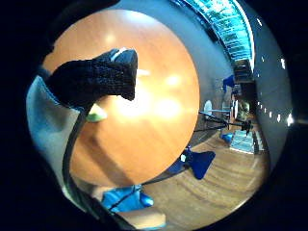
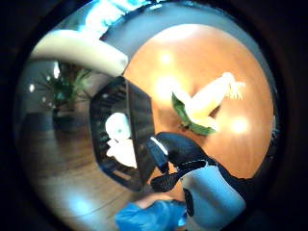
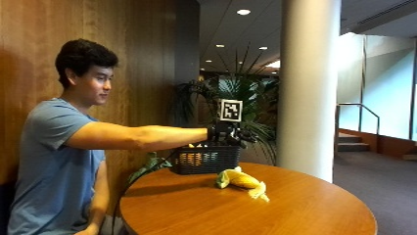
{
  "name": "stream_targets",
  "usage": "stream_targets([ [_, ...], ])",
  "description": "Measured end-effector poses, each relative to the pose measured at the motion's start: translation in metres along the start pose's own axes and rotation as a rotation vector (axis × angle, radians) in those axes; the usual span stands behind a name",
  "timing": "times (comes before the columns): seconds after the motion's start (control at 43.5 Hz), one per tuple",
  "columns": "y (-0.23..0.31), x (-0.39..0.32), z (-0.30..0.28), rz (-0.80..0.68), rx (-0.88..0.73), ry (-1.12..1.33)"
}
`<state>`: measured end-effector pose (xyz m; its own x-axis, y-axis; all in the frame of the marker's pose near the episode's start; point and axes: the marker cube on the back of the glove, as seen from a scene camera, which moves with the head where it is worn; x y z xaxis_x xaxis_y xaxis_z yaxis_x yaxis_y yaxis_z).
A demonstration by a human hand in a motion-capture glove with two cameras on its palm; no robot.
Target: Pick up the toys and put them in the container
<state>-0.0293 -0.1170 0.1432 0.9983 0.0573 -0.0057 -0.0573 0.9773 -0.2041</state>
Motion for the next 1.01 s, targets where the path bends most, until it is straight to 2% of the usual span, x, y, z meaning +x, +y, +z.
stream_targets([
  [0.092, -0.007, 0.004, 0.023, -0.086, -0.044, 0.009],
  [0.23, -0.017, 0.008, 0.053, -0.103, -0.110, 0.017],
  [0.414, -0.028, 0.000, 0.093, -0.092, -0.207, -0.003],
  [0.506, -0.036, -0.008, 0.112, 0.018, -0.239, 0.022],
  [0.644, -0.033, -0.012, 0.131, -0.104, -0.284, -0.019],
  [0.873, -0.033, -0.012, 0.157, -0.082, -0.410, -0.081],
  [1.011, -0.028, -0.014, 0.162, -0.075, -0.393, -0.151],
])
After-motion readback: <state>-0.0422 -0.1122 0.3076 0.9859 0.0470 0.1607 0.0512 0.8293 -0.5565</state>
